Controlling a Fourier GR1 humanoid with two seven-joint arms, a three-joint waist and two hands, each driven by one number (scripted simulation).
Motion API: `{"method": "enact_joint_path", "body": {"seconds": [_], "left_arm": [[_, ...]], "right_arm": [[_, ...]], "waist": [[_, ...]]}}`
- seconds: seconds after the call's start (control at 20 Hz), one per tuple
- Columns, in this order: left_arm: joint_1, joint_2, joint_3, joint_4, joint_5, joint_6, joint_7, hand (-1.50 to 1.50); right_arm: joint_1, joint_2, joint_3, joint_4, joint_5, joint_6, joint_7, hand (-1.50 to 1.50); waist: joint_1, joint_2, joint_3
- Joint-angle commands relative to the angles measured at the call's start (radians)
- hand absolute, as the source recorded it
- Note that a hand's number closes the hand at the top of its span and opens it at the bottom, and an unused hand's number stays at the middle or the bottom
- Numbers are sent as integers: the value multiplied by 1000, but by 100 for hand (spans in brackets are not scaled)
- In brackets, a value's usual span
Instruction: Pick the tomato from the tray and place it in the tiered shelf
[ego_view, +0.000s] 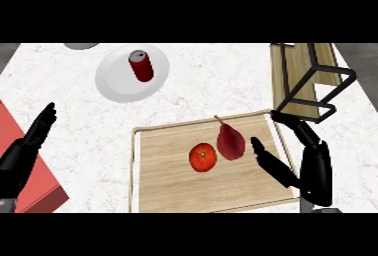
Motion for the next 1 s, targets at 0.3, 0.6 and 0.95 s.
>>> {"method": "enact_joint_path", "body": {"seconds": [0.3,0.6,0.95], "left_arm": [[-95,-81,-85,88,-70,-20,17,0],[-66,-50,-62,47,-60,-11,33,0],[-57,-30,-56,31,-46,-36,33,0]], "right_arm": [[183,133,224,5,560,-239,28,-150],[302,169,237,-18,920,-104,293,-150],[349,170,320,-110,1235,139,624,-150]], "waist": [[8,5,-18],[-4,3,-24],[-4,4,-25]]}}
